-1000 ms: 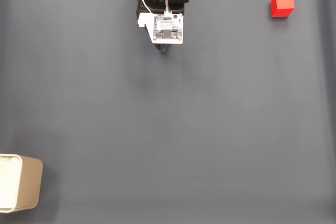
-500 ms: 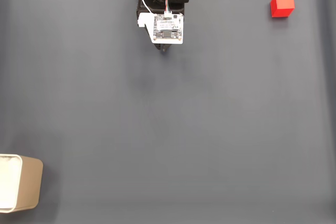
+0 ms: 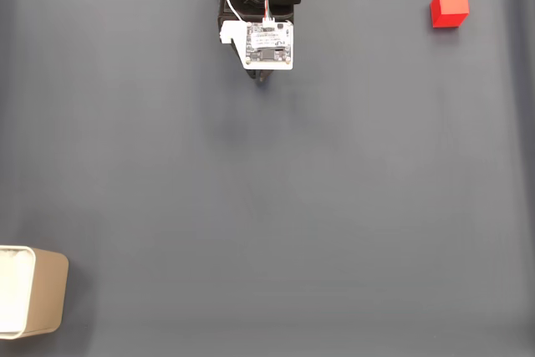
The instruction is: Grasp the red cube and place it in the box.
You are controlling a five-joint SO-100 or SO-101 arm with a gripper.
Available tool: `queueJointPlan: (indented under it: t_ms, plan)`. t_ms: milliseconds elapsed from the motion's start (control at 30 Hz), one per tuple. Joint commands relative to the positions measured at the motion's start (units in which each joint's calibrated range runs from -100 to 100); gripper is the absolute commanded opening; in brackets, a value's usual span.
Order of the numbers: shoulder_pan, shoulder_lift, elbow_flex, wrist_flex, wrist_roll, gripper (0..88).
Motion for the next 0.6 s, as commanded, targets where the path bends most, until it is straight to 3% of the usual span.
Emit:
queueJointPlan:
  t_ms: [0, 300, 567]
  plan:
    - [0.4, 0.1, 0.8, 1.2, 0.4, 0.0]
    - [0.3, 0.1, 0.8, -0.3, 0.5, 0.0]
    - [0.6, 0.1, 0.8, -10.8, -0.3, 0.0]
